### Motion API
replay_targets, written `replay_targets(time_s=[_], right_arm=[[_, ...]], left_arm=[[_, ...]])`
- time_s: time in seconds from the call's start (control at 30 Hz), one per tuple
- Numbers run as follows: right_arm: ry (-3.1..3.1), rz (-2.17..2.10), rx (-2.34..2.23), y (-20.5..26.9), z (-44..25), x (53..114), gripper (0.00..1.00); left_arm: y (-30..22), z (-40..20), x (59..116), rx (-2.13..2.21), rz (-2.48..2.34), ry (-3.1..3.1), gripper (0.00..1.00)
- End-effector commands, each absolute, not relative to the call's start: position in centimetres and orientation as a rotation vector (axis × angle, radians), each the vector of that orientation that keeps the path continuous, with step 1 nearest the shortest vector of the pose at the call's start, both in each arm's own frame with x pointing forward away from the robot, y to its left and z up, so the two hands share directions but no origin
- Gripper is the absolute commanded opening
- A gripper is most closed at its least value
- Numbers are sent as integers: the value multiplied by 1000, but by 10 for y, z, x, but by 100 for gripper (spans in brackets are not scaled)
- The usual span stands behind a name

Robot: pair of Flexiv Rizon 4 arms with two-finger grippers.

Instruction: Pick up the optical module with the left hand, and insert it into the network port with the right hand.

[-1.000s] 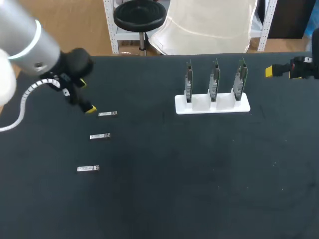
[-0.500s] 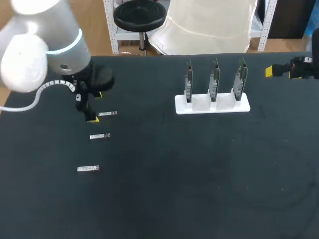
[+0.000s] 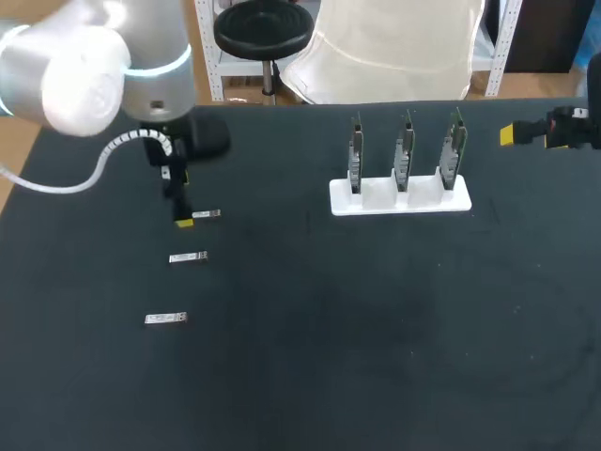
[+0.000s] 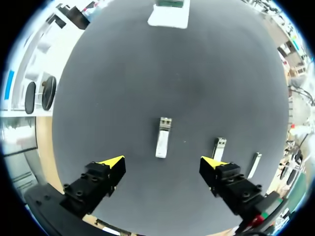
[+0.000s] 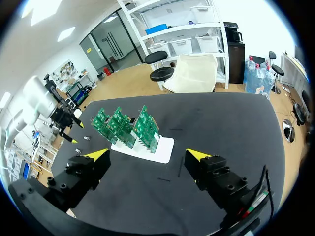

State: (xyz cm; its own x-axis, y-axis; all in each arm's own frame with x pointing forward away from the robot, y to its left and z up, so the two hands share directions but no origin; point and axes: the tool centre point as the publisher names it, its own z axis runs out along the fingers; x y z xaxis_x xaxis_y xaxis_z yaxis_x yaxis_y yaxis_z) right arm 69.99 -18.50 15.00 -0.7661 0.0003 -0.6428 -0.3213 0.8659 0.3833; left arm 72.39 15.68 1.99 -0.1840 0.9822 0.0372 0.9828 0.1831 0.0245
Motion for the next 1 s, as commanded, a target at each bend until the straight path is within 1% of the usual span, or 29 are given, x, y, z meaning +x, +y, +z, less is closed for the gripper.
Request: replay_targets(time_s=[0.03,0.63,1.0], right_arm=[[2373,636,-231,-185,150,700,100],[2373,636,-231,-185,150,700,100],[2373,636,-231,-185,150,700,100]], left_arm=[[162,15,712,-2037,-79,-2409,100],[147,4,721,-2061,19,-2411,100],[148,-10,724,-2053,12,-2416,100]])
